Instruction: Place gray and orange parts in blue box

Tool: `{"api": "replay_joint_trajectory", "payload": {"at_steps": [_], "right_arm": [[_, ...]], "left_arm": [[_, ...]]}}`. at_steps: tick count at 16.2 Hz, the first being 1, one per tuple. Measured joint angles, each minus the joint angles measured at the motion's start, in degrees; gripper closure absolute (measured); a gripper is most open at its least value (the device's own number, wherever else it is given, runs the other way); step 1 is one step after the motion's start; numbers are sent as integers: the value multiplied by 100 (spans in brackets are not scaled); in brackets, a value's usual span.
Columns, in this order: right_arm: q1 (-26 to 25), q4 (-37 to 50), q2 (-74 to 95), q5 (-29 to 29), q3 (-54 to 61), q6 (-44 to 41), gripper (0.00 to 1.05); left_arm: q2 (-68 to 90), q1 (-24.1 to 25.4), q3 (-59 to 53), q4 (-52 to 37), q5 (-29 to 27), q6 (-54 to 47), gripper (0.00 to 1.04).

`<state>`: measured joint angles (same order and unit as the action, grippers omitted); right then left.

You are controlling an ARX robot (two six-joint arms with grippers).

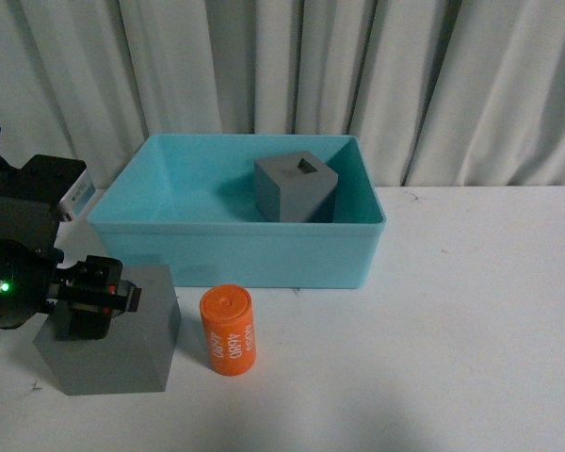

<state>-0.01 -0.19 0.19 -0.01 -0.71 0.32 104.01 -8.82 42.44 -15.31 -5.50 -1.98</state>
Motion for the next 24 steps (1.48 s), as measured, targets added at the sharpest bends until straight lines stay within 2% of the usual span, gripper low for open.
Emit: {"api": "replay_joint_trajectory", "payload": {"at_steps": [2,4,10,13,15,19,22,24], "right_arm": [[0,0,0,0,0,0,6],[-2,2,0,-2,0,0,6],[0,2,0,-2,0,0,6],[0,2,0,0,0,0,6],[0,0,0,0,0,0,6],[-2,0,0,0,0,0,6],[0,0,0,-2,0,0,6],[-2,0,0,-2,0,0,6]], "left_arm": [[0,-9,-7,24,-4,0,69],[-170,-11,-22,190,103,48,82],[-1668,-17,-24,1482,702,315,84],[-2699,-72,765,1803,975,479,84],[-2476,-354,1753,1534,741,581,85],[-745,-763,2562,1215,125,404,85],[181,-774,2999,992,-256,140,85],[1189,-518,3248,798,-518,-319,85]]}}
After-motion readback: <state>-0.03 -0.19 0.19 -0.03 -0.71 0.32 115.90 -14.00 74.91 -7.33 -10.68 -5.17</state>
